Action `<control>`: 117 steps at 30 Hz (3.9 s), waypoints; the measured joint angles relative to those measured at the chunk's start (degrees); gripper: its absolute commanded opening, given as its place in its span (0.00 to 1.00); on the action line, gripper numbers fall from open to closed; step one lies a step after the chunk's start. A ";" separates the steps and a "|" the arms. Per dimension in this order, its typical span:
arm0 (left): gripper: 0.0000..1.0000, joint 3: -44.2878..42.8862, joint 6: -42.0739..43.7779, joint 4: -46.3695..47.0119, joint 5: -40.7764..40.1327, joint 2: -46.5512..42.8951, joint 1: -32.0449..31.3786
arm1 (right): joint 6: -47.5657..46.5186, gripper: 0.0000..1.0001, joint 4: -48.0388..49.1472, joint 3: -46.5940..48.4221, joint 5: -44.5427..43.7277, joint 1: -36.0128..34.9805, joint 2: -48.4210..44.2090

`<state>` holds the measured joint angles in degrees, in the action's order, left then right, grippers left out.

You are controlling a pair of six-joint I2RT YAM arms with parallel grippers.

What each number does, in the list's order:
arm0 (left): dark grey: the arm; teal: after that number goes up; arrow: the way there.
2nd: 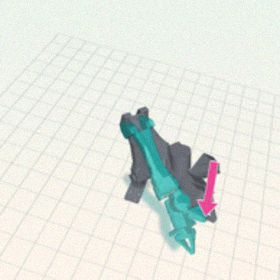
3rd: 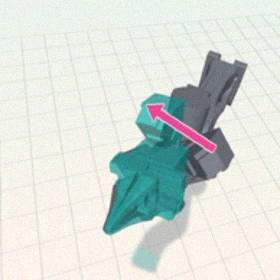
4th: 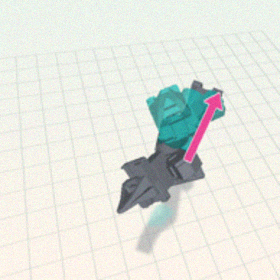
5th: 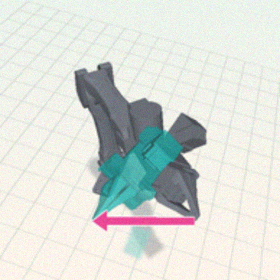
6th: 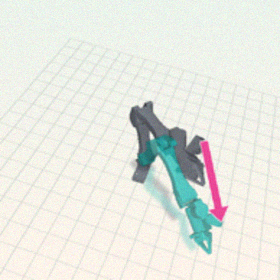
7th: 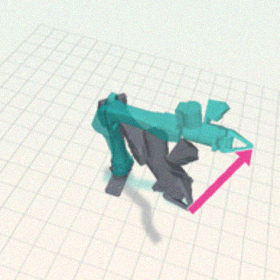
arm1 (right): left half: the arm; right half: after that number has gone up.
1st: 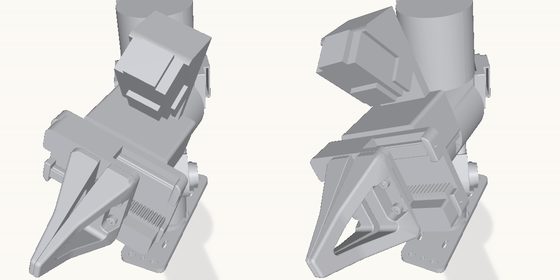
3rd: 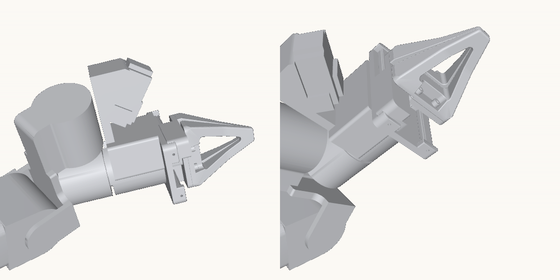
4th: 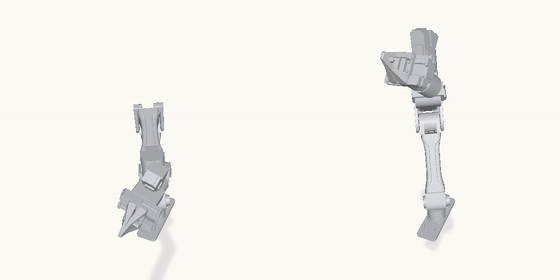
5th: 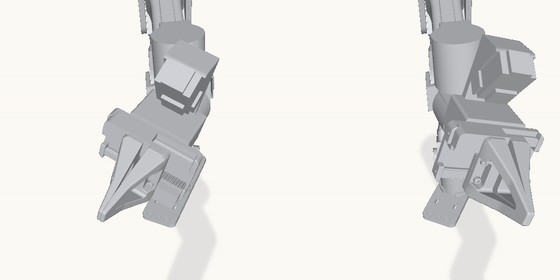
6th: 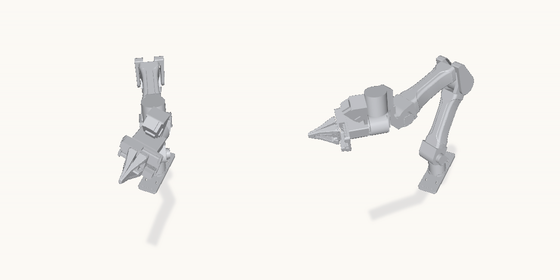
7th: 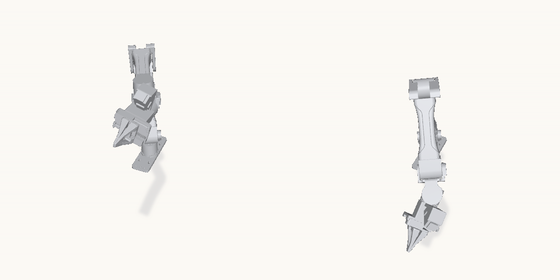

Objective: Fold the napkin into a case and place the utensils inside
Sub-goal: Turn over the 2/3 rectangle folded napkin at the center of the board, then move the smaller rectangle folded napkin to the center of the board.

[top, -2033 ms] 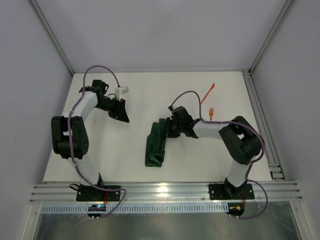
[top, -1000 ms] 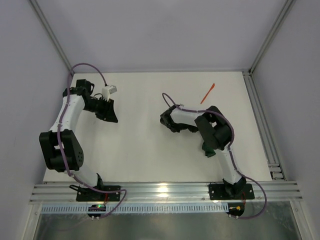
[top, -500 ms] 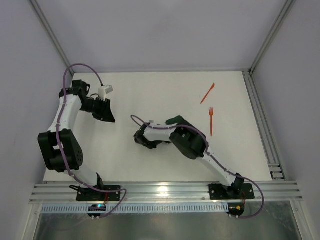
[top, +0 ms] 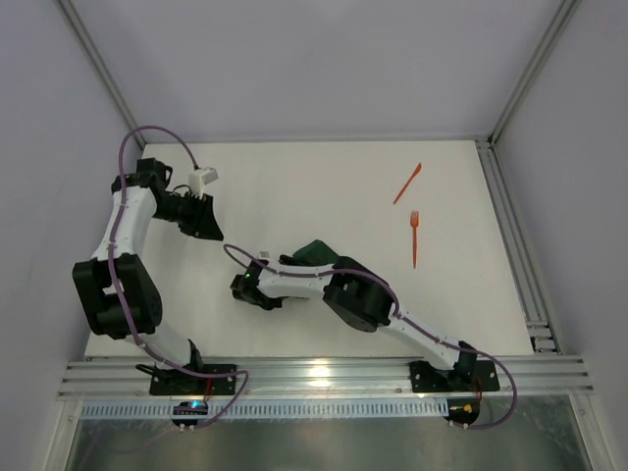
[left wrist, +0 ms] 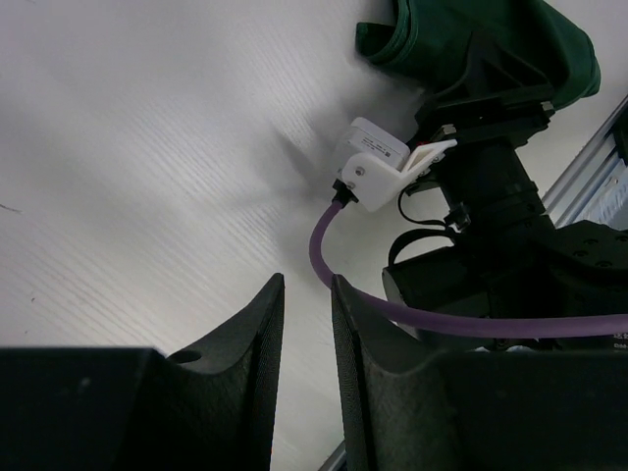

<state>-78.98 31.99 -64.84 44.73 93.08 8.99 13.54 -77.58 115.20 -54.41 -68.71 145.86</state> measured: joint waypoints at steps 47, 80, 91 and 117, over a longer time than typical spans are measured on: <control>0.43 -6.51 -20.68 19.52 -13.29 23.52 -32.79 | 4.17 0.68 41.86 -66.69 35.80 9.03 -69.90; 0.02 -9.94 -21.05 21.77 -9.53 27.93 -33.31 | 8.24 0.04 15.10 -42.58 8.66 2.01 -34.49; 0.02 -12.11 -20.31 21.20 -8.11 27.98 -32.44 | 16.87 0.04 3.32 -38.88 -5.40 -0.26 -20.90; 0.10 -7.45 -13.75 15.47 -9.73 24.68 -29.31 | 12.90 0.64 16.79 -32.46 20.20 -8.33 -30.25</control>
<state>-86.43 18.24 -49.36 35.00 117.75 -20.32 26.44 -60.80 82.74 -34.22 -77.03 115.61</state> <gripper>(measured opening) 0.101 0.605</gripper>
